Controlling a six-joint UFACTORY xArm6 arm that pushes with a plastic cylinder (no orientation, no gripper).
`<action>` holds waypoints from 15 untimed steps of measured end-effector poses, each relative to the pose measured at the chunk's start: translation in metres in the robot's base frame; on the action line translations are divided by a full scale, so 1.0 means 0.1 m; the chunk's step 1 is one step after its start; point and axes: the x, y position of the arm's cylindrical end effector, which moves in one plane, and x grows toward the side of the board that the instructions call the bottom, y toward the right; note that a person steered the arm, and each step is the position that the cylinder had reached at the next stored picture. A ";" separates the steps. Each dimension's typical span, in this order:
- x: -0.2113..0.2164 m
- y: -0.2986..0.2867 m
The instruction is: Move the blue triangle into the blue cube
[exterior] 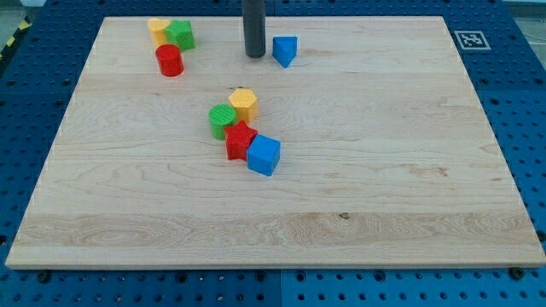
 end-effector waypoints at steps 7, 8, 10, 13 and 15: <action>0.97 1.14; 1.28 1.30; 1.78 1.26; 1.05 1.22; 1.71 0.84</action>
